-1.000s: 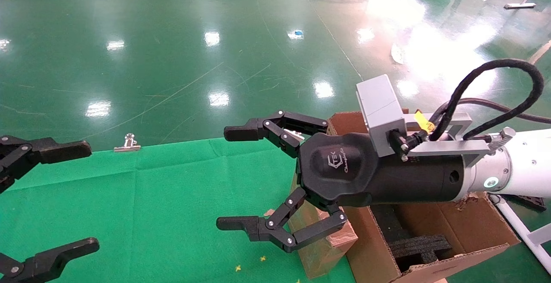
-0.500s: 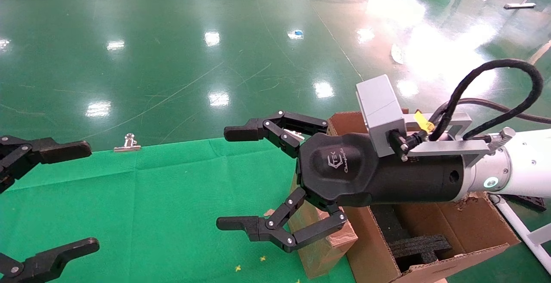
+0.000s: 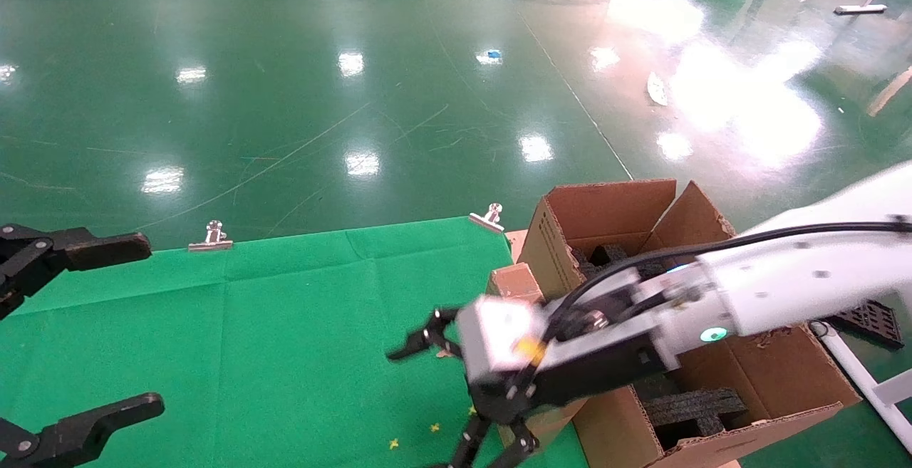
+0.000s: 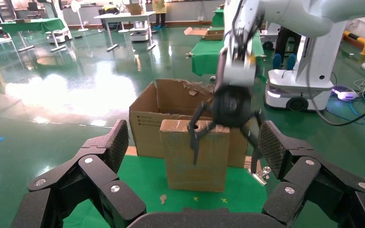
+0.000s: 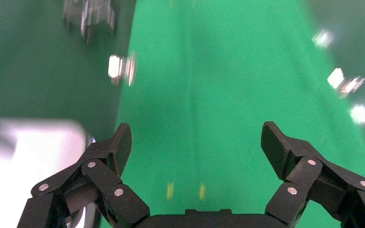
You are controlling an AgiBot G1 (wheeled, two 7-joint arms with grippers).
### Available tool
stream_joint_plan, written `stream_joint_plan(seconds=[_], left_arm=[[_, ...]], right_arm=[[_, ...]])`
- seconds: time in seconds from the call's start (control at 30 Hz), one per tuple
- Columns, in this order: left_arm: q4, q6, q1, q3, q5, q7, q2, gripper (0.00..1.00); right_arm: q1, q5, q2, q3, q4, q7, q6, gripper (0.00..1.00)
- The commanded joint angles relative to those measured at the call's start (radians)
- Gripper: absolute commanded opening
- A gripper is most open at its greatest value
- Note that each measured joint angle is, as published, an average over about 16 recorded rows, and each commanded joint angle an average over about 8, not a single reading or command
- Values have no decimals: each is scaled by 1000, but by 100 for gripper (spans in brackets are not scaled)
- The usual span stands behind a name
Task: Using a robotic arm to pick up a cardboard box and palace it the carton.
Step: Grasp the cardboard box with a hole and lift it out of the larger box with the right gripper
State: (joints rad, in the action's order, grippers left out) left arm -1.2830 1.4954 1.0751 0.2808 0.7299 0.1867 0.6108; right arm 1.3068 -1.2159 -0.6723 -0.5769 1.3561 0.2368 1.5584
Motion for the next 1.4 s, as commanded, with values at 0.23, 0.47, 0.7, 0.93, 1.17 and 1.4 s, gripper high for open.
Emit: stream_joint_plan(seconds=[0.23,0.47,0.7,0.93,1.17,1.4], left_arm=[[0,0,0,1,0,0,0,100],[0,0,0,1,-1,-1,0,100],[0,-1,0,2,-1,-1,-1,100],[0,-1,1,2,-1,-1,-1,100],[0,-1,1,3,-2,-1,-1,100],[0,-1,1,3,-2,-2,-1,100]], right_arm=[[218,-216,-26,-236,3,33,21,100],[450,-227,23,-378,3,62,26,100],[610,-165,46,-539,2,71,27,100],[710,-193,14,-727,3,124,20,100],[790,-195,-36,-869,2,208,14,100],[853,-176,-75,-970,2,270,5,100]])
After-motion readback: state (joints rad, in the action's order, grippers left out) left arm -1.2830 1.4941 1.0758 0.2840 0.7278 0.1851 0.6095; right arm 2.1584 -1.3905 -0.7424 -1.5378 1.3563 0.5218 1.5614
